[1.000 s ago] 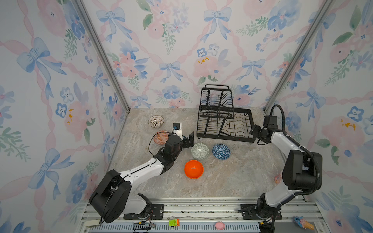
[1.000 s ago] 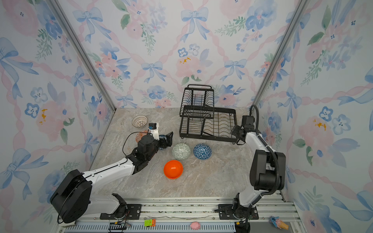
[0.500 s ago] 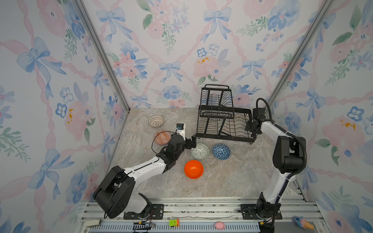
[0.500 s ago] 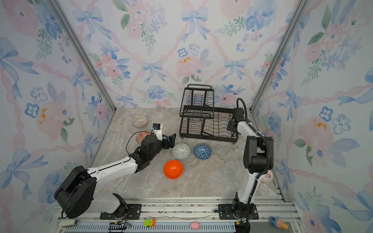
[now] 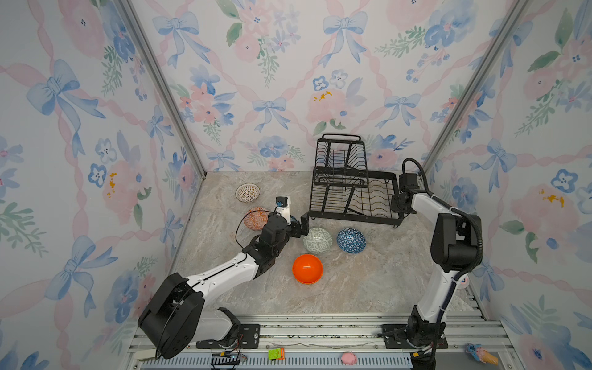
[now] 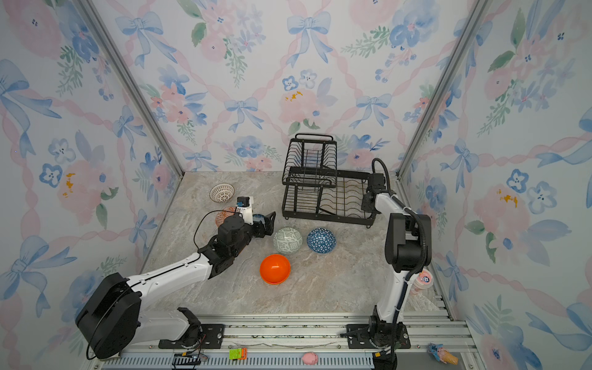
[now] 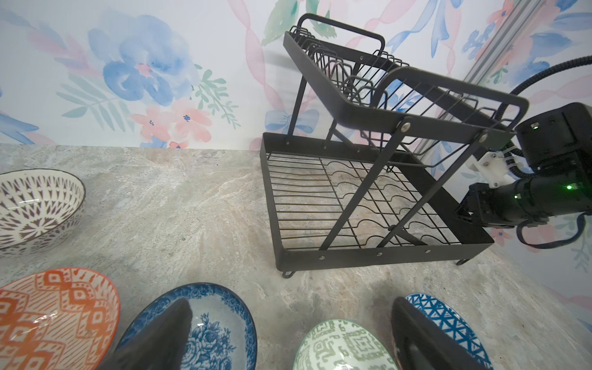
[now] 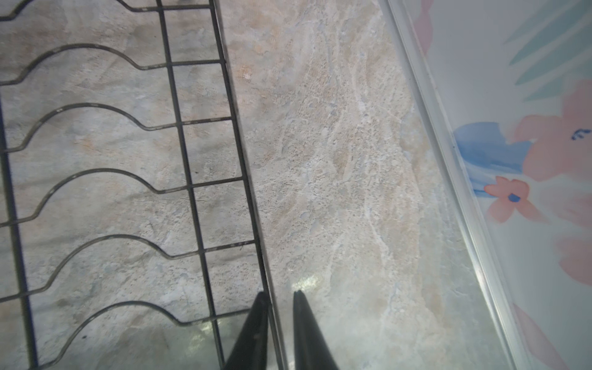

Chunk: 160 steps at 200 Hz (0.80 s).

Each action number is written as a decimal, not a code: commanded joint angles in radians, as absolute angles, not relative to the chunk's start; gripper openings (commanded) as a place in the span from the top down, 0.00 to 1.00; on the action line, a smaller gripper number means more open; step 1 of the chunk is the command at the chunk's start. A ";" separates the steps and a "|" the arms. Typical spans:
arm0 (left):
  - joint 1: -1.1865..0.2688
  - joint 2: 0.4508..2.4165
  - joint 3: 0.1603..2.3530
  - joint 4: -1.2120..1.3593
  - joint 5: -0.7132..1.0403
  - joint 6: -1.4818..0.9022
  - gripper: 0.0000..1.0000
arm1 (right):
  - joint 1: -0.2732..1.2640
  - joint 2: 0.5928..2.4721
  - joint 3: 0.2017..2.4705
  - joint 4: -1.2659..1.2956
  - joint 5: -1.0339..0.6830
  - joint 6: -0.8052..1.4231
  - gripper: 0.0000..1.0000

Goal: Load the bowls into the dish rack

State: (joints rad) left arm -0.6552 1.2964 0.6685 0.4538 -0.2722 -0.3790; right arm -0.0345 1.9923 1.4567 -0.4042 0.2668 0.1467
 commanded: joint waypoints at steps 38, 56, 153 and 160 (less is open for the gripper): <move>-0.659 1.229 0.625 0.431 -0.315 -0.348 0.02 | 0.058 2.020 1.462 -0.410 0.209 0.074 0.89; -0.660 1.206 0.610 0.423 -0.326 -0.352 0.02 | 0.086 2.020 1.463 -0.415 0.228 0.060 0.90; -0.644 1.123 0.522 0.394 -0.355 -0.403 0.02 | 0.218 2.044 1.478 -0.435 0.300 0.001 0.91; -0.642 1.118 0.519 0.392 -0.355 -0.403 0.02 | 0.218 2.043 1.475 -0.428 0.296 -0.005 0.94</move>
State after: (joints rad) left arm -0.6521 1.1538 0.5373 0.4088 -0.3420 -0.3798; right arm 0.1905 2.0033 1.4628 -0.3985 0.3267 0.0700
